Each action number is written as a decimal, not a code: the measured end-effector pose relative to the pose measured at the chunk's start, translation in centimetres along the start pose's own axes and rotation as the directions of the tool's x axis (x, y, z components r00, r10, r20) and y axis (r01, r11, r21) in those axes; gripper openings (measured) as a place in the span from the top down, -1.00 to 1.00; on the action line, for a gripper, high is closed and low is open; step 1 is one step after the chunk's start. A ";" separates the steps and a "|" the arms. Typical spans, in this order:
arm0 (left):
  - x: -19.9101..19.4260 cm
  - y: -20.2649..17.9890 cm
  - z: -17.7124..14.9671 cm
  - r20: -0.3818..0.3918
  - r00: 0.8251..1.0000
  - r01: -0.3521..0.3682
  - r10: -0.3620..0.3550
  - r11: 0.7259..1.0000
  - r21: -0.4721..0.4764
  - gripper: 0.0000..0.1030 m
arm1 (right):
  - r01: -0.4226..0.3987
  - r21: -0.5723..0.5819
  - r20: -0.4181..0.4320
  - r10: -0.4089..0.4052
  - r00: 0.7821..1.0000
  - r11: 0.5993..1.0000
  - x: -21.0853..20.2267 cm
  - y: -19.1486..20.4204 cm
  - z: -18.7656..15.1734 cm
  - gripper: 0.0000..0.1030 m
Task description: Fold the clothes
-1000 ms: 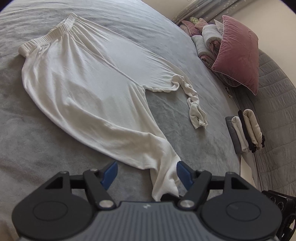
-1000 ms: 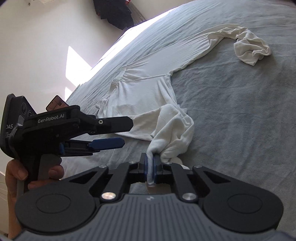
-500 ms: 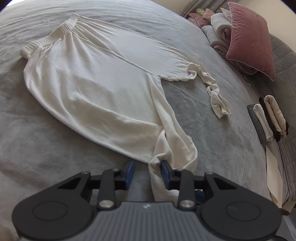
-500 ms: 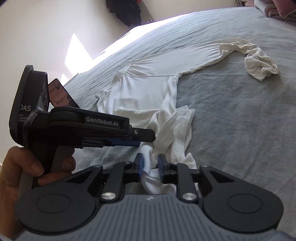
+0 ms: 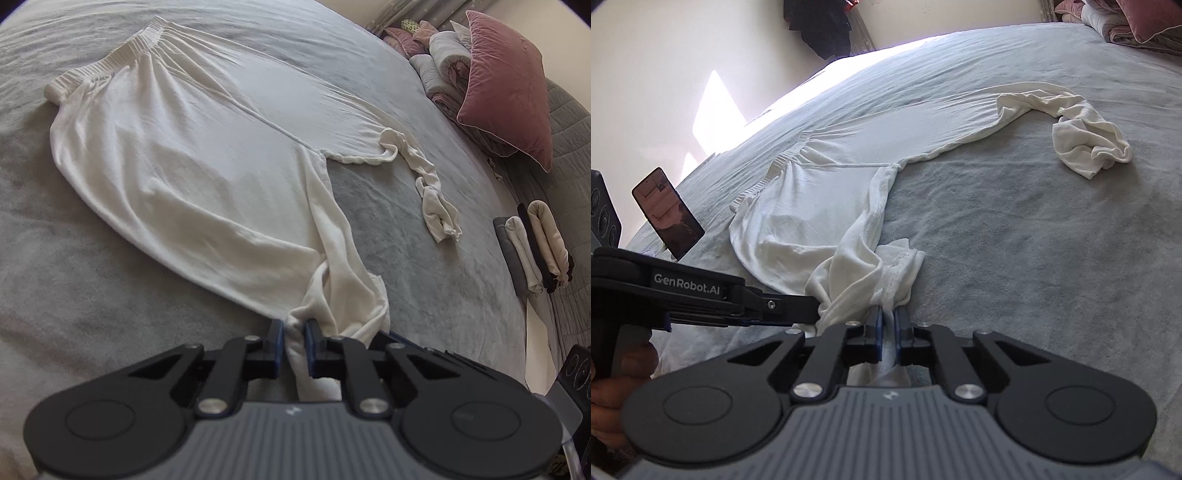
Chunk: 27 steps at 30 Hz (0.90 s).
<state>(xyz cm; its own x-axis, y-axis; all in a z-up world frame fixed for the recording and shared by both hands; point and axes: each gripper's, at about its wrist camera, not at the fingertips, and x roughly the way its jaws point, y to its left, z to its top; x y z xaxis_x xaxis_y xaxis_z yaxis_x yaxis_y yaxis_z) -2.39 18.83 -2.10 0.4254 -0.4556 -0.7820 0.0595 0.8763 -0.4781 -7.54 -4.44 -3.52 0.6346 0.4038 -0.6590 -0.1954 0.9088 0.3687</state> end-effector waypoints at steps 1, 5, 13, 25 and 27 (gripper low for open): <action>0.0 0.0 0.0 -0.003 1.000 0.008 -0.008 1.000 -0.003 0.83 | 0.034 -0.006 0.015 -0.034 0.999 0.999 -0.7 0.0 0.0 0.87; -0.2 -0.4 0.0 -0.005 0.999 0.043 -0.043 0.999 -0.006 0.85 | 0.180 -0.022 0.070 -0.178 0.982 0.984 -4.7 -1.1 -0.1 0.87; 0.2 -0.4 -0.2 -0.022 0.995 0.100 -0.102 0.993 -0.054 0.88 | 0.365 -0.005 0.064 -0.364 0.929 0.931 -11.4 -3.9 -2.0 0.88; 0.2 -0.6 -0.5 -0.031 0.987 0.152 -0.155 0.985 -0.081 0.90 | 0.184 0.012 -0.037 -0.184 0.982 0.983 -11.8 -2.4 -2.1 0.70; 0.1 -0.6 -0.5 -0.031 0.989 0.142 -0.145 0.987 -0.069 0.90 | 0.127 0.023 -0.044 -0.126 0.991 0.992 -10.6 -1.9 -1.3 0.66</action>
